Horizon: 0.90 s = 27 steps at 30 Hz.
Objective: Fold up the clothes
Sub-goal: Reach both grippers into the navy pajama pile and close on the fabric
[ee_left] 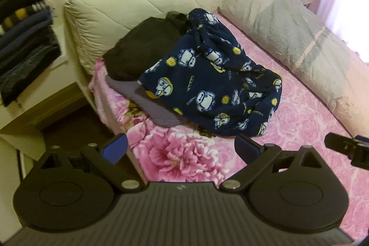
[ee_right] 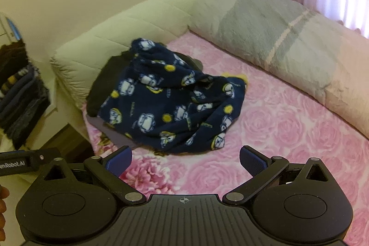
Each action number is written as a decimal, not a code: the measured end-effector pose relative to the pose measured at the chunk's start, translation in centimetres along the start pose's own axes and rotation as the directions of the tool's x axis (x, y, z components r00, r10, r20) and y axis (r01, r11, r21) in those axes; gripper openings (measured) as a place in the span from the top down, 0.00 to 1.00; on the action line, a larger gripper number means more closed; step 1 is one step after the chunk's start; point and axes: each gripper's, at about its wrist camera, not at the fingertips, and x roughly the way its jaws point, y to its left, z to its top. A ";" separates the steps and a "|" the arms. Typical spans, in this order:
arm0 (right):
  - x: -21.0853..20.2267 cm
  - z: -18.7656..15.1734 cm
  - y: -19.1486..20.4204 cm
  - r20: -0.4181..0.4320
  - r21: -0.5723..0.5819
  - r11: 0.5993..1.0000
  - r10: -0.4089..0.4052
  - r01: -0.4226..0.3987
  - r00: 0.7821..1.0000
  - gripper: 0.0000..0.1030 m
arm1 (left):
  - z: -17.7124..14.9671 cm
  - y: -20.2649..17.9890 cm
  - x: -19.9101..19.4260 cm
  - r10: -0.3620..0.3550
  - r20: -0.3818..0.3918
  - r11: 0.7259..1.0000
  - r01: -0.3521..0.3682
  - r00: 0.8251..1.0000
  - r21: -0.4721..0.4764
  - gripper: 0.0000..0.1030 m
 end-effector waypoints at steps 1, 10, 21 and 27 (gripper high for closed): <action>1.0 0.4 0.2 -0.012 0.006 1.000 -0.010 0.010 1.000 0.00 | 0.6 0.3 0.9 -0.009 -0.009 1.000 0.009 1.000 0.003 0.06; 9.3 3.8 2.1 -0.082 0.049 0.996 -0.069 0.073 0.994 0.01 | 6.3 3.8 8.7 -0.064 -0.084 0.996 0.069 0.994 0.057 0.11; 18.3 8.1 5.1 -0.140 0.071 0.989 -0.122 0.133 0.983 0.01 | 12.8 6.5 17.5 -0.124 -0.144 0.984 0.140 0.982 0.106 0.21; 22.2 10.2 5.0 -0.166 0.174 0.977 -0.091 0.120 0.982 0.01 | 14.9 6.4 22.3 -0.146 -0.188 0.974 0.174 0.971 0.144 0.21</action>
